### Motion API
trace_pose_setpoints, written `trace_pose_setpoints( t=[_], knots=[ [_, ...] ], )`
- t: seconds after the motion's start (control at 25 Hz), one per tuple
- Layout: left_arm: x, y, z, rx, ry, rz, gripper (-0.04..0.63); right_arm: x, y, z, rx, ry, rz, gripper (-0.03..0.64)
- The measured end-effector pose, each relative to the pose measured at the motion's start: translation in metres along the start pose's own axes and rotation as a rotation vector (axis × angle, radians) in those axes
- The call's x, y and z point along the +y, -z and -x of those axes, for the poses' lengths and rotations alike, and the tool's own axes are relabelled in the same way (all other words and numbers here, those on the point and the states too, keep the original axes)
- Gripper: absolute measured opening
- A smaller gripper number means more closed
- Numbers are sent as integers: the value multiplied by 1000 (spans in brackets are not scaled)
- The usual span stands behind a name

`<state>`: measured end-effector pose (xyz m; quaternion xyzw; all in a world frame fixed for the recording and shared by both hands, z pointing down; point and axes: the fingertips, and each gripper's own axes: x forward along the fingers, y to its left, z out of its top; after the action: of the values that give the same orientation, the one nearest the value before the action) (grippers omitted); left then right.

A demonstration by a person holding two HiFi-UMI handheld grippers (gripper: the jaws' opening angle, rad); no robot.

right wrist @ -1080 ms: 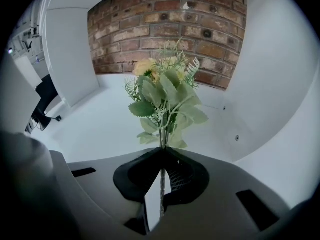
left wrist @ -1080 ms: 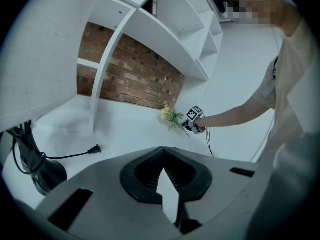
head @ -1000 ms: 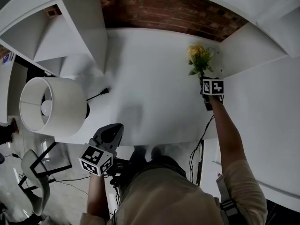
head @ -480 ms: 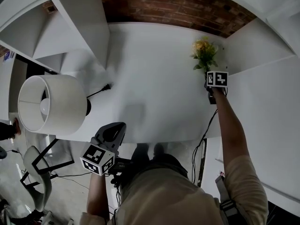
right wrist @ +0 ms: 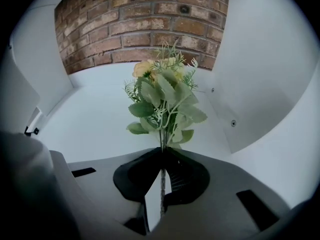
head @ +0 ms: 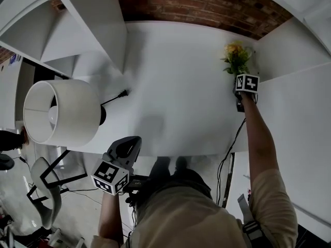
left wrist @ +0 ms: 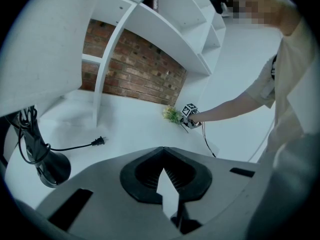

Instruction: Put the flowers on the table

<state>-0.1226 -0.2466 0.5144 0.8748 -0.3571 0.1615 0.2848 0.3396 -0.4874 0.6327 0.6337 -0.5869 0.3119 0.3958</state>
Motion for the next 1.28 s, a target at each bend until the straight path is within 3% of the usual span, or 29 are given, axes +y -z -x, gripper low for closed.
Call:
trace_pose_setpoints(
  t=[0.32, 0.44, 0.6, 0.92, 1.16, 1.28],
  knots=[
    [-2, 0, -3, 2, -12, -6, 8, -6, -4, -3, -10, -9, -25, 43],
    [-6, -3, -5, -6, -12, -8, 8, -11, -8, 0, -29, -6, -7, 137],
    [-9, -5, -6, -7, -16, -14, 8, -17, -11, 6, -38, 3, 47, 143],
    [-23, -17, -11, -29, -11, -27, 8, -22, -21, 30, -98, -24, 55, 152],
    [-34, -30, -13, -50, -20, -56, 8, -2, -37, 65, -219, -194, -46, 152],
    [-40, -34, -11, -52, -28, -55, 8, 28, -29, 86, -236, -315, -26, 152]
  ],
)
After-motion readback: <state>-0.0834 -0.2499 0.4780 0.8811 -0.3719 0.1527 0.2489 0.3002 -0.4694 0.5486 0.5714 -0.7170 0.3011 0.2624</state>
